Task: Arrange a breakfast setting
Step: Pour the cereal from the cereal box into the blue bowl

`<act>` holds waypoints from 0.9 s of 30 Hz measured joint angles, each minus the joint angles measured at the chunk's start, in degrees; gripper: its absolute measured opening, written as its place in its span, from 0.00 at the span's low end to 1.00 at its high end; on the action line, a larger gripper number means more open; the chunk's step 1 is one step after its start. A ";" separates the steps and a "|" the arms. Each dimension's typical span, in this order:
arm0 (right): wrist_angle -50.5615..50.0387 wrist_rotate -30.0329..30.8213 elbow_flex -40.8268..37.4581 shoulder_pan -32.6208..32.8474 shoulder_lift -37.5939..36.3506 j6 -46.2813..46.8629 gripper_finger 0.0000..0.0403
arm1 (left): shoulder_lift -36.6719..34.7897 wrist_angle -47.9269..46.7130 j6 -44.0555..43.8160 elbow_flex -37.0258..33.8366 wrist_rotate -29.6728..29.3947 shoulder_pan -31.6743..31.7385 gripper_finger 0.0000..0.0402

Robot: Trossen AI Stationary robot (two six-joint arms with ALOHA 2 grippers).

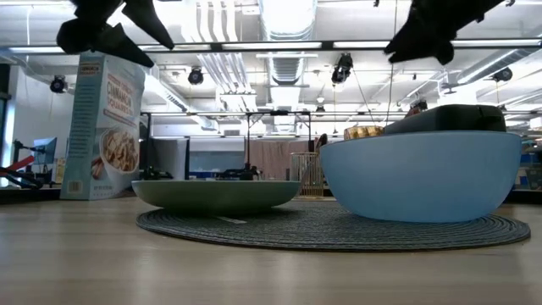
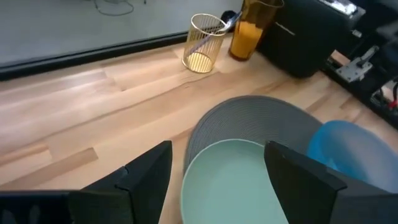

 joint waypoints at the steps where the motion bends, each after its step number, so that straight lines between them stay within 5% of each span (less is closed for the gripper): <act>1: -0.11 0.37 -0.05 0.00 0.59 -0.35 0.37 | 0.36 -0.48 -1.26 0.46 -0.02 -0.01 0.60; 6: -0.13 3.88 -0.09 0.00 1.14 -4.61 0.37 | 3.80 -5.94 -9.41 0.54 1.62 -0.70 0.60; 14: -0.15 10.87 -0.04 0.00 -3.08 -5.71 0.37 | 10.99 -34.70 -40.60 0.54 16.48 -3.33 0.60; 18: -0.20 14.36 -0.04 0.00 -4.51 -6.75 0.37 | 13.61 -41.96 -49.21 0.31 22.78 -4.00 0.60; 27: -0.33 14.53 -0.04 0.02 -5.13 -7.52 0.37 | 13.12 -41.70 -55.09 -4.54 16.77 -3.87 0.60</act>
